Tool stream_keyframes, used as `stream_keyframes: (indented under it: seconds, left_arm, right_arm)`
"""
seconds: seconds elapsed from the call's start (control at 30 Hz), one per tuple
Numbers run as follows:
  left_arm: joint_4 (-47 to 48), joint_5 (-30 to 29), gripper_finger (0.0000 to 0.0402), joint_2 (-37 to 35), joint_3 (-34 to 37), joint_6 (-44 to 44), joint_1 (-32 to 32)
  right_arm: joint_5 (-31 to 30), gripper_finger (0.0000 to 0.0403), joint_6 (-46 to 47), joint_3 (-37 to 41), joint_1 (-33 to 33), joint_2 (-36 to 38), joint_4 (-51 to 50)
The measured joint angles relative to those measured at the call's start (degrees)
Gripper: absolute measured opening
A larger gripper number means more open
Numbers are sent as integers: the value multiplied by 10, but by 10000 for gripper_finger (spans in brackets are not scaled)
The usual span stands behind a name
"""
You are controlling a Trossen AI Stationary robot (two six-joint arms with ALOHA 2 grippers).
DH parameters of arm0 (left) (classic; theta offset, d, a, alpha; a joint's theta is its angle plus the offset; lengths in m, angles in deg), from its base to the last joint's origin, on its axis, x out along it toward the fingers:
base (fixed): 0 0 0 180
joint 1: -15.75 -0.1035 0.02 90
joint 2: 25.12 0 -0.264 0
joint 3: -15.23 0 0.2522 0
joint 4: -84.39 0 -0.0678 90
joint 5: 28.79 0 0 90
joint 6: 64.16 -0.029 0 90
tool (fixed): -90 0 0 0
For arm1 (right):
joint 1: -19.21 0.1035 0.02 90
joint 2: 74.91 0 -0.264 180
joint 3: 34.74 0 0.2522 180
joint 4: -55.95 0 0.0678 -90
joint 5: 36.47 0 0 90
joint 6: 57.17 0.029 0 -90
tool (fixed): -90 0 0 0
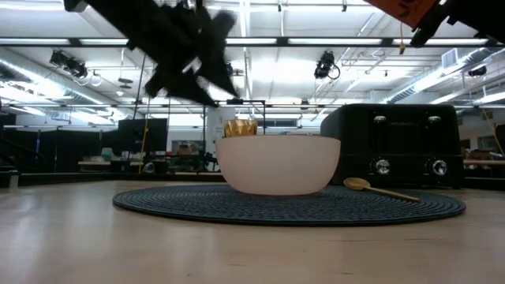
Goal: Arrange a breakfast setting
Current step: Pour the cereal from the cereal box into the bowl
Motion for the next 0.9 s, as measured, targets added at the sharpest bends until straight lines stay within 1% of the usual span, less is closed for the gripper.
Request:
stream_keyframes:
  seconds: [0.07,0.13,0.2,0.3,0.37,0.47,0.5,0.67,0.73,0.8,0.9]
  left_arm:
    - [-117,-11,235,0,10,-73,13]
    - [-264,-12,237,4,26,-152,25]
    - [-399,11,243,11,42,-235,32]
    - [-546,41,260,18,57,-336,31]
    - [-593,55,275,23,58,-379,26]
    - [-645,109,298,41,52,-414,10]
    - [-675,124,305,50,53,-424,4]
    - [-900,230,315,117,45,-497,-27]
    - [-928,264,316,134,36,-509,-39]
    - [-921,300,316,152,16,-506,-52]
    - [-902,328,316,171,-16,-511,-66]
  right_arm:
    - [10,305,0,0,0,0,3]
    - [18,305,4,-3,0,-1,5]
    - [22,305,9,-10,0,-2,3]
    - [33,305,11,-26,-1,-10,3]
    - [38,305,11,-39,-1,-19,-6]
    - [41,304,13,-53,-1,-35,-10]
    - [42,304,14,-57,-1,-41,-8]
    - [49,304,15,-92,-11,-73,-7]
    - [51,304,15,-111,-15,-87,-4]
    - [52,304,15,-128,-19,-98,-3]
    - [53,304,13,-152,-29,-120,-10]
